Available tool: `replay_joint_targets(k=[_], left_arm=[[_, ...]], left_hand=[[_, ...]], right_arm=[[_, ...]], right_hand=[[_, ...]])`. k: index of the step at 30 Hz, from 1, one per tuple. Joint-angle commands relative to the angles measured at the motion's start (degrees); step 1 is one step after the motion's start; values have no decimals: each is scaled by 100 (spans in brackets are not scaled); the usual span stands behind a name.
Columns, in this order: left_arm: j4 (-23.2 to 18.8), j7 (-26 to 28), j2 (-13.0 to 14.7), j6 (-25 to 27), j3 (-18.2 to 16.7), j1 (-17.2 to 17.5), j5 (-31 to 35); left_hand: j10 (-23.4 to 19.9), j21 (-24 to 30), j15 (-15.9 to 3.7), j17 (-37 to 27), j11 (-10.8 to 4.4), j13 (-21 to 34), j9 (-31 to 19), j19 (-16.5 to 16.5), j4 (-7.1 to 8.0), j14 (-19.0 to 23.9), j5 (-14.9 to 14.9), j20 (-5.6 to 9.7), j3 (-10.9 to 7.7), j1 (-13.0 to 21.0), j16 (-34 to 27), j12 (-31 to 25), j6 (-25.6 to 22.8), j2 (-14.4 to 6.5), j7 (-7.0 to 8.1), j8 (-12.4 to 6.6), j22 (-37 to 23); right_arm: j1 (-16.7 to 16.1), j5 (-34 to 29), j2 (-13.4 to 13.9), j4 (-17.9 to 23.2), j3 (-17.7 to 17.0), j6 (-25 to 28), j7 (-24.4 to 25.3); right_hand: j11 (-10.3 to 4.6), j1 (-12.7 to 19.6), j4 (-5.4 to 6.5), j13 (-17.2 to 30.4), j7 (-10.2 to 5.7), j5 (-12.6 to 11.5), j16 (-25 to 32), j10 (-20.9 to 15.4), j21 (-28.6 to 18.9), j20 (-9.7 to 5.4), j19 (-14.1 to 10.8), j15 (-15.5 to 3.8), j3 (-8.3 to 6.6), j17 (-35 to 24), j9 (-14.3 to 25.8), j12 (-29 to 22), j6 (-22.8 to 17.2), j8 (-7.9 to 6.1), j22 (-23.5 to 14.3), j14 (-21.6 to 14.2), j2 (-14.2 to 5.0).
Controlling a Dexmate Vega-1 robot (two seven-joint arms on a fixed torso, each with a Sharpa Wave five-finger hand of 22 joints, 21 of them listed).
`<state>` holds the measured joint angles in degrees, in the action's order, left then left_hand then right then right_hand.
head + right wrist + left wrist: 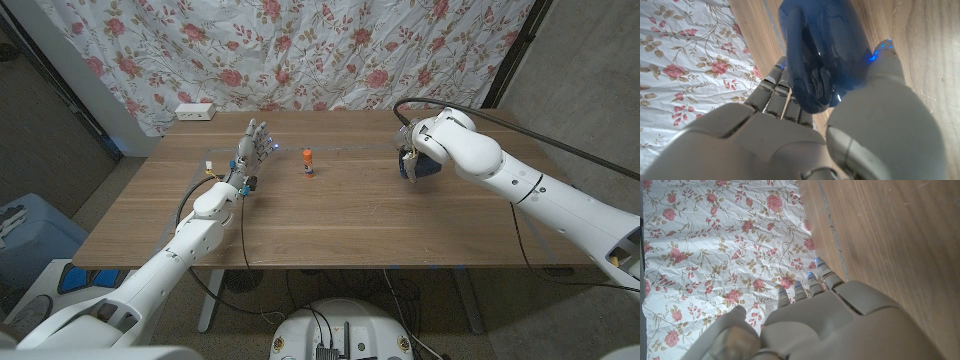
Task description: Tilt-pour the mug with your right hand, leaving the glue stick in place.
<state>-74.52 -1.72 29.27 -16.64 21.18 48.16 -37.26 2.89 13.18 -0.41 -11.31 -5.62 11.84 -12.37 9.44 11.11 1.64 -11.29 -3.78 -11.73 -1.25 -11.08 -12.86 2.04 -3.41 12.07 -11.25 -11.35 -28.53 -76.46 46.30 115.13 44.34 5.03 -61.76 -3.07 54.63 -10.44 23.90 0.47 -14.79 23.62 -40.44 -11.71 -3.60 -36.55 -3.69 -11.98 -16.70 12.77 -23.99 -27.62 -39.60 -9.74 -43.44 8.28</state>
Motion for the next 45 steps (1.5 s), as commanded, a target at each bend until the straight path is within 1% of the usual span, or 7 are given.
replay_joint_targets(k=[1, 13, 22, 32, 34, 42, 45], left_arm=[[1, -2, 0, 3, -1, -1, -1], [1, -3, 1, 4, -1, -2, -1], [1, -2, 0, 2, -1, -1, 0], [-6, 0, 3, 6, -2, 2, -1], [-7, 0, 4, 7, -2, 2, -1], [-9, 0, 5, 8, -3, 3, -2], [-9, 0, 5, 8, -3, 3, -2]], left_hand=[[20, 34, -20, -30, -39, 26, -15, 50, 6, 46, -23, 3, -34, -18, -29, -23, 17, -679, 33, -35, -17], [21, 35, -20, -30, -41, 27, -15, 52, 6, 47, -23, 2, -34, -18, -30, -23, 11, -680, 41, -38, -17], [15, 34, -22, -30, -25, 27, -15, 49, 5, 47, -24, 5, -34, -17, -30, -25, 9, -680, 35, -38, -17], [19, 35, -19, -30, -29, 27, -15, 50, 5, 45, -24, 4, -34, -17, -29, -23, 12, -680, 34, -37, -17], [21, 35, -24, -30, -34, 27, -15, 51, 5, 45, -24, 4, -34, -17, -29, -23, 12, -679, 37, -37, -17], [23, 35, -21, -30, -41, 27, -15, 52, 5, 45, -24, 5, -34, -18, -29, -22, 10, -679, 32, -38, -17], [21, 35, -24, -30, -40, 27, -15, 51, 5, 46, -24, 3, -34, -18, -29, -23, 15, -679, 36, -36, -17]], right_arm=[[-37, -385, -137, -69, 56, -221, -78], [14, -708, -280, -147, 150, -405, -202], [-119, -451, -359, -68, -51, -201, -49], [-376, 45, -373, 44, -429, 393, 105], [-482, 210, -332, 104, -548, 519, 287], [-693, 783, -282, 207, -846, 1029, 578], [-818, 1056, -241, 271, -987, 1250, 793]], right_hand=[[-855, 817, 174, 13, -560, 22, 10, -900, -2, -626, -54, -974, -220, -14, 14, -22, -599, -38, -20, -146, -807], [-853, 814, 184, 30, -559, 52, 14, -915, 1, -637, -54, -972, -218, -39, 3, -9, -606, -51, -22, -181, -841], [-851, 805, 194, 37, -571, 80, -15, -907, 9, -645, -36, -966, -219, -45, -7, 16, -592, -53, -24, -168, -868], [-846, 779, 209, 28, -559, 113, -49, -884, 8, -646, -41, -961, -216, -51, 11, 63, -575, -77, -26, -163, -896], [-846, 767, 212, 22, -563, 125, -56, -871, 9, -641, -40, -964, -209, -55, 8, 81, -571, -77, -26, -157, -898], [-848, 779, 200, 21, -569, 151, -54, -880, 8, -652, -40, -975, -202, -76, -1, 98, -572, -82, -28, -156, -906], [-844, 791, 193, 19, -569, 161, -57, -864, 9, -654, -37, -980, -203, -84, -5, 115, -569, -83, -29, -147, -911]])
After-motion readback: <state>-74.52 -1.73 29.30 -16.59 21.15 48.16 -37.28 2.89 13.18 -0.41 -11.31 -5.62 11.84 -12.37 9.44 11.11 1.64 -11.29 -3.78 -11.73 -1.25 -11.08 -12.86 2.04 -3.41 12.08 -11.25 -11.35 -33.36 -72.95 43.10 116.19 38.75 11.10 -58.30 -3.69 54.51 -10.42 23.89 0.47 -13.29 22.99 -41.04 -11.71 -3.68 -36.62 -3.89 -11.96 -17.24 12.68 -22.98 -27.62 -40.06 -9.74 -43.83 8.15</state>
